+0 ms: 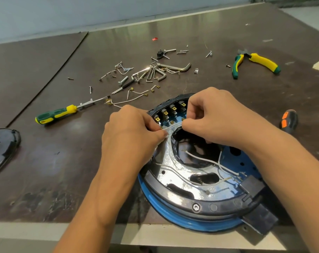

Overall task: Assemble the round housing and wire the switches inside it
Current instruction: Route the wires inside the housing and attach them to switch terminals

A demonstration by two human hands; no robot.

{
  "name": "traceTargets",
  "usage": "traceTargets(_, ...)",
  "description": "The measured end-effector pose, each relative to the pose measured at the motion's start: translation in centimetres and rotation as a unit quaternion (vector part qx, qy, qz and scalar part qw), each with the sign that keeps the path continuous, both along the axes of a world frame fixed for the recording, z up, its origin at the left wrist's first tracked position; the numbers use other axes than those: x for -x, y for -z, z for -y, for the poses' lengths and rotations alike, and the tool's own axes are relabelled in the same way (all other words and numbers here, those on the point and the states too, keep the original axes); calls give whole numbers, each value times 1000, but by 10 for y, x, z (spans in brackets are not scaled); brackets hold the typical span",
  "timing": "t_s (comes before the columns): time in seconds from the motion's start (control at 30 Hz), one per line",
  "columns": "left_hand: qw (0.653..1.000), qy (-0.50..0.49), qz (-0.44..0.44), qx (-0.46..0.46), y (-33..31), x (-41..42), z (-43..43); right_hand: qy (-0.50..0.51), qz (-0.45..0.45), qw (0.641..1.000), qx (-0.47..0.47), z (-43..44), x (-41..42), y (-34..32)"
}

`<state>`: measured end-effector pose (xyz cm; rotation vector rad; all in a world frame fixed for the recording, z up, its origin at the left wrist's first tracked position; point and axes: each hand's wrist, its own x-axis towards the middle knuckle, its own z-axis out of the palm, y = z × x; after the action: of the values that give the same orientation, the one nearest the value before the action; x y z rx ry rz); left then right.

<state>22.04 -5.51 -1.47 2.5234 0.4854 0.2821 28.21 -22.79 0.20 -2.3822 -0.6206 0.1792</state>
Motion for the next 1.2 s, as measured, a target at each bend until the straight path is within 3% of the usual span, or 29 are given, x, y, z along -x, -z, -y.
traceTargets(0.43,998,-16,19,-50,-5,-1,7,10,0,1000,19,2,1,2)
traceTargets(0.57,999,-5,25,-24,-6,2,8,8,-8,1000,18,2,0,1)
traceTargets(1.2,998,-10,-27,-61,-3,0,6,-3,-21,999,43,2,1,0)
